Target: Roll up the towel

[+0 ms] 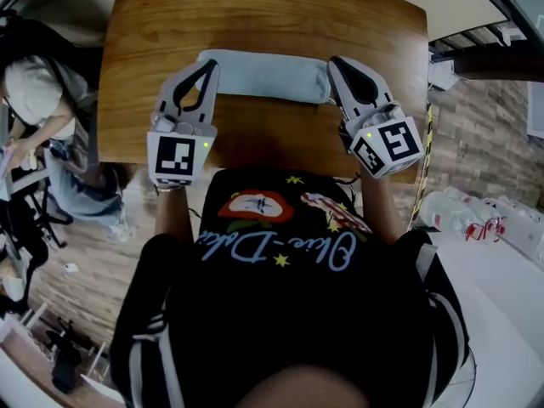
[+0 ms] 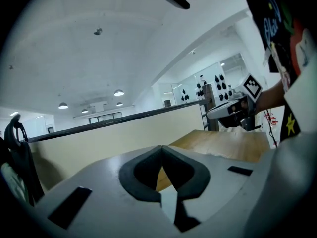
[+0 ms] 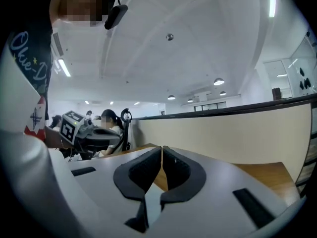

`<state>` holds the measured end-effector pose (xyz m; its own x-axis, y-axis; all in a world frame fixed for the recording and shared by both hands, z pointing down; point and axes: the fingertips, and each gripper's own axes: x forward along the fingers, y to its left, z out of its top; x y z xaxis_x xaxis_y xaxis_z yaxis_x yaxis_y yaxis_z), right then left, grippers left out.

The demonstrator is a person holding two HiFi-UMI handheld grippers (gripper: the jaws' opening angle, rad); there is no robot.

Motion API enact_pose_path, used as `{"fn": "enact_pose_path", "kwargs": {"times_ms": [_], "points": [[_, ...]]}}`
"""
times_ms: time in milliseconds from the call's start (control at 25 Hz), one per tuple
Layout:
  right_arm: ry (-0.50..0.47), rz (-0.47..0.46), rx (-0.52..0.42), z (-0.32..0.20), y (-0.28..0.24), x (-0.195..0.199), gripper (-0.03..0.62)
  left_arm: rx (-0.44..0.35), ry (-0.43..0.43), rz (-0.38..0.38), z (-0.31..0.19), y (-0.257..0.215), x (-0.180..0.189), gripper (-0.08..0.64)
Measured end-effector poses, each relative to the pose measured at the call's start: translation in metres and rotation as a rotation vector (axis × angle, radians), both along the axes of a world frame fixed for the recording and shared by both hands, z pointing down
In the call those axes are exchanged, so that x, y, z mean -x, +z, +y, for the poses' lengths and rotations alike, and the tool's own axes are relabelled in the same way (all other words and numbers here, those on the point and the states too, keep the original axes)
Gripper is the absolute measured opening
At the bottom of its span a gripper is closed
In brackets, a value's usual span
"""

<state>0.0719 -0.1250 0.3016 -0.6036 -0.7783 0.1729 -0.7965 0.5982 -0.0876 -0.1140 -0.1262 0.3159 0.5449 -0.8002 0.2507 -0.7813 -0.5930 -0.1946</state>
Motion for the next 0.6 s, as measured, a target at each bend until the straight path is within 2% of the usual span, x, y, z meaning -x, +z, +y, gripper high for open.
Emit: {"fn": "enact_pose_path", "kwargs": {"times_ms": [600], "points": [[-0.052, 0.016, -0.006, 0.0048, -0.0023, 0.0093, 0.0, -0.035, 0.012, -0.082, 0.0016, -0.0053, -0.0049, 0.006]]}}
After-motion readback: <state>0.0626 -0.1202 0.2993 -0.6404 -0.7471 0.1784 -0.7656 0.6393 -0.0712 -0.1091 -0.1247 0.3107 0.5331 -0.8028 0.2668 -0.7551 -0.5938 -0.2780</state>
